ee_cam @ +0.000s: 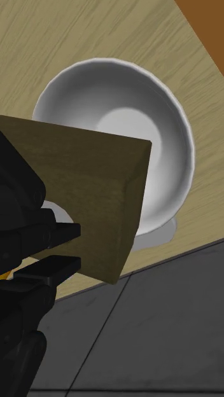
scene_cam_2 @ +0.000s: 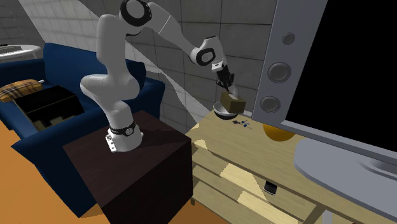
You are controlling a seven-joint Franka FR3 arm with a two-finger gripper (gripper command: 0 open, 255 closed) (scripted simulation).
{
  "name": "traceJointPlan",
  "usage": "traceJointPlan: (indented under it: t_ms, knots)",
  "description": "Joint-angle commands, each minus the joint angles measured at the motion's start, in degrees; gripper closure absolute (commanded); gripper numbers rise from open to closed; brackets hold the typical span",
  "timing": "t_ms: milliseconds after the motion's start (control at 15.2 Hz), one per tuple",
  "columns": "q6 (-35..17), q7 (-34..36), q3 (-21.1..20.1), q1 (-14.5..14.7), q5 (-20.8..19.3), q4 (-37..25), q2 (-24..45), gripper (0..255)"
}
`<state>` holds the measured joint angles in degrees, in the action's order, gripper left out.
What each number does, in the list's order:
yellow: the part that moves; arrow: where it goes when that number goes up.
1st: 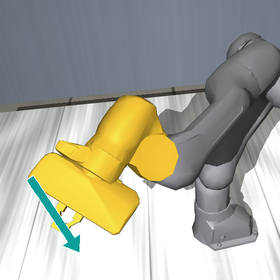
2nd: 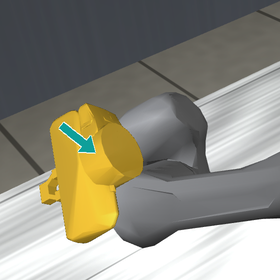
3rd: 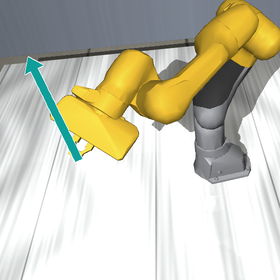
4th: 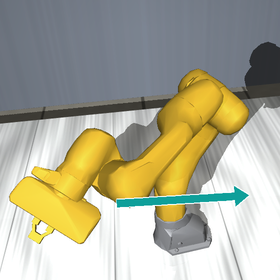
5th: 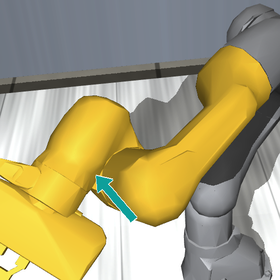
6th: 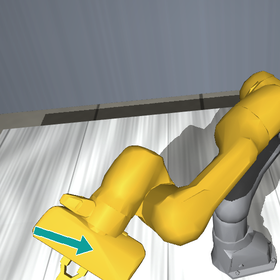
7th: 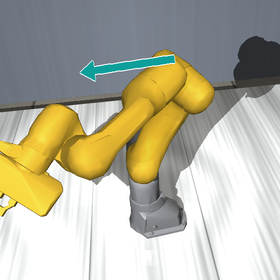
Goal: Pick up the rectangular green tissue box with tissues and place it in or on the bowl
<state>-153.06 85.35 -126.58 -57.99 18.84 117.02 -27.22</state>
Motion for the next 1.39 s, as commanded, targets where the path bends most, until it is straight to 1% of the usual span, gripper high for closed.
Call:
traceJointPlan:
  t_ms: [0,132,198,528,792,1320]
  knots:
    - [0.0,0.0,-0.2,0.0,0.0,0.1,-0.1,255]
    - [0.0,0.0,-0.2,0.0,0.0,0.1,-0.1,255]
    - [0.1,0.0,-0.2,-0.1,0.1,0.0,-0.2,0]
    - [0.0,0.0,-0.2,0.0,0.0,0.1,-0.1,0]
    - [4.1,4.9,9.1,9.8,-7.2,2.3,6.1,0]
    - [4.1,4.9,9.1,9.8,-7.2,2.3,6.1,0]
